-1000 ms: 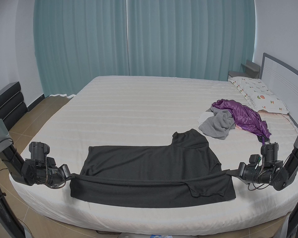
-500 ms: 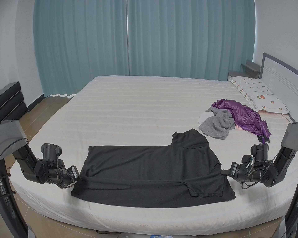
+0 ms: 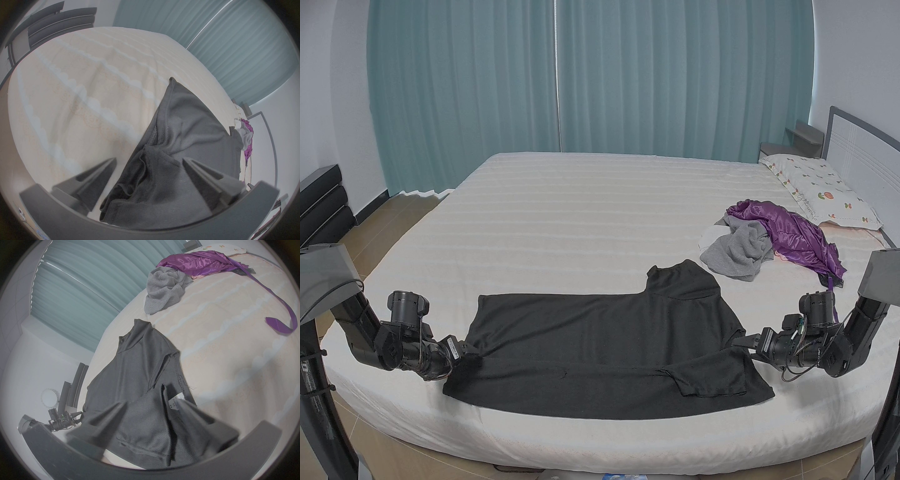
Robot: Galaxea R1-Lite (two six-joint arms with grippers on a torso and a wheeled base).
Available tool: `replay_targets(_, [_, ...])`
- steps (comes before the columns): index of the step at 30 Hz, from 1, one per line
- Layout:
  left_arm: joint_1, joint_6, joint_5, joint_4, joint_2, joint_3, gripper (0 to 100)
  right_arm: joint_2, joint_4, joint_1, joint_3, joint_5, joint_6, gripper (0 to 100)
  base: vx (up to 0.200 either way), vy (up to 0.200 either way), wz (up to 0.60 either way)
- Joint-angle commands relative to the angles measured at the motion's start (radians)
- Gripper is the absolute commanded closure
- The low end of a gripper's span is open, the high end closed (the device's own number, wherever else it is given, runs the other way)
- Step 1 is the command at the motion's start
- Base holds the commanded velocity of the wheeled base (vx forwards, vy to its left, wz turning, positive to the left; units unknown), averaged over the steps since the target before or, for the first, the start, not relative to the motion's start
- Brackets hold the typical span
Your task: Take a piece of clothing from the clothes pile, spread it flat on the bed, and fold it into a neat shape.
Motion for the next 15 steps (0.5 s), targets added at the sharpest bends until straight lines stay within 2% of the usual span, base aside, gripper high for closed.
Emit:
replay_targets(1, [0.002,-0.031,-0.010,0.002,-0.063,0.008,0,-0.047,-0.002,-0.008,0.001,0.009,0.041,0,0.000,0.000,0.00])
replay_targets(4, [0.011,-0.074,-0.027,0.003,-0.126,-0.006,0,-0.086,-0.002,0.001,0.003,0.009,0.115,0,0.000,0.000,0.00])
replay_targets(7, [0.022,-0.079,-0.034,0.002,-0.145,-0.034,0,-0.097,-0.012,0.012,0.000,0.006,0.181,0,0.000,0.000,0.00])
replay_targets(12, [0.022,-0.081,-0.037,0.012,-0.086,-0.176,0,-0.103,-0.090,0.064,0.017,-0.001,0.374,0,0.000,0.000,0.00])
replay_targets(15, [0.020,-0.081,-0.054,0.039,0.001,-0.290,0,-0.097,-0.131,0.061,0.031,0.000,0.422,0,0.000,0.000,0.00])
